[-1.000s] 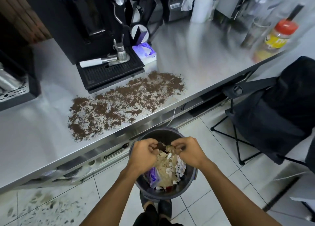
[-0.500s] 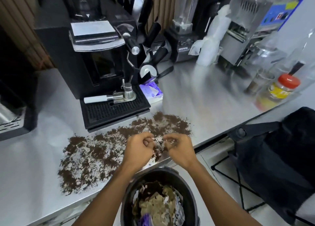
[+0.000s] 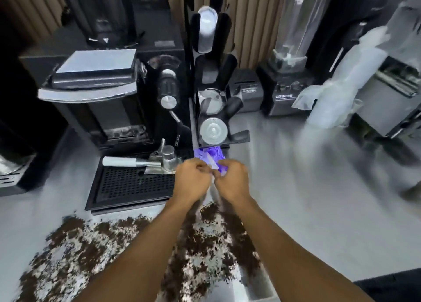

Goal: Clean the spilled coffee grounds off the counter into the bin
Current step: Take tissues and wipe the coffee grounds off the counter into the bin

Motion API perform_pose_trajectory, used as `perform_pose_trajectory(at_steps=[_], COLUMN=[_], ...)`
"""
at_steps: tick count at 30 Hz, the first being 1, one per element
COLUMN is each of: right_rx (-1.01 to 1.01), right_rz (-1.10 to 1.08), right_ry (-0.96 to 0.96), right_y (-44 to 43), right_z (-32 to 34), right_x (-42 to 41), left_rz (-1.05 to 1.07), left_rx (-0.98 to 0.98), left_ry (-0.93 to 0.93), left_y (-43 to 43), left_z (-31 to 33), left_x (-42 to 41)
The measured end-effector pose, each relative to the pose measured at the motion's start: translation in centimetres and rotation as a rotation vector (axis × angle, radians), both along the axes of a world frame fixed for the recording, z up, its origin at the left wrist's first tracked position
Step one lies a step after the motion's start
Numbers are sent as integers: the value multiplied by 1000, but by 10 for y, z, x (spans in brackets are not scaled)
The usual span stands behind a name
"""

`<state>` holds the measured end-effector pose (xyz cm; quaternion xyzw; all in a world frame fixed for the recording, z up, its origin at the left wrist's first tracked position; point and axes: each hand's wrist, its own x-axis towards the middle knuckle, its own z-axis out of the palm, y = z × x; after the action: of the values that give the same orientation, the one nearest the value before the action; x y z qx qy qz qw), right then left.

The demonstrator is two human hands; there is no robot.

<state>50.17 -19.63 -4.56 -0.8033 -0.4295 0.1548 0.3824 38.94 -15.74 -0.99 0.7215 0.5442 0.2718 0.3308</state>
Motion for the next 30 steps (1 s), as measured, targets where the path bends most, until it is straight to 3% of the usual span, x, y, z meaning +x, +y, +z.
perform_pose_trajectory(at_steps=[4, 9, 17, 26, 28, 30], right_rx=[62, 12, -61, -57, 27, 280], right_rz=[78, 109, 130, 173, 151, 121], right_ry=[-26, 111, 20, 26, 69, 82], right_y=[13, 6, 21, 8, -11, -43], right_z=[-12, -9, -17, -2, 11, 26], right_x=[4, 9, 9, 10, 4, -13], left_rz=[139, 142, 233, 246, 221, 194], left_rx=[-114, -184, -159, -84, -82, -98], left_ry=[160, 105, -331, -506, -482, -430], left_y=[16, 22, -8, -54, -60, -68], left_z=[-3, -3, 25, 81, 95, 106], left_x=[27, 36, 19, -41, -57, -74])
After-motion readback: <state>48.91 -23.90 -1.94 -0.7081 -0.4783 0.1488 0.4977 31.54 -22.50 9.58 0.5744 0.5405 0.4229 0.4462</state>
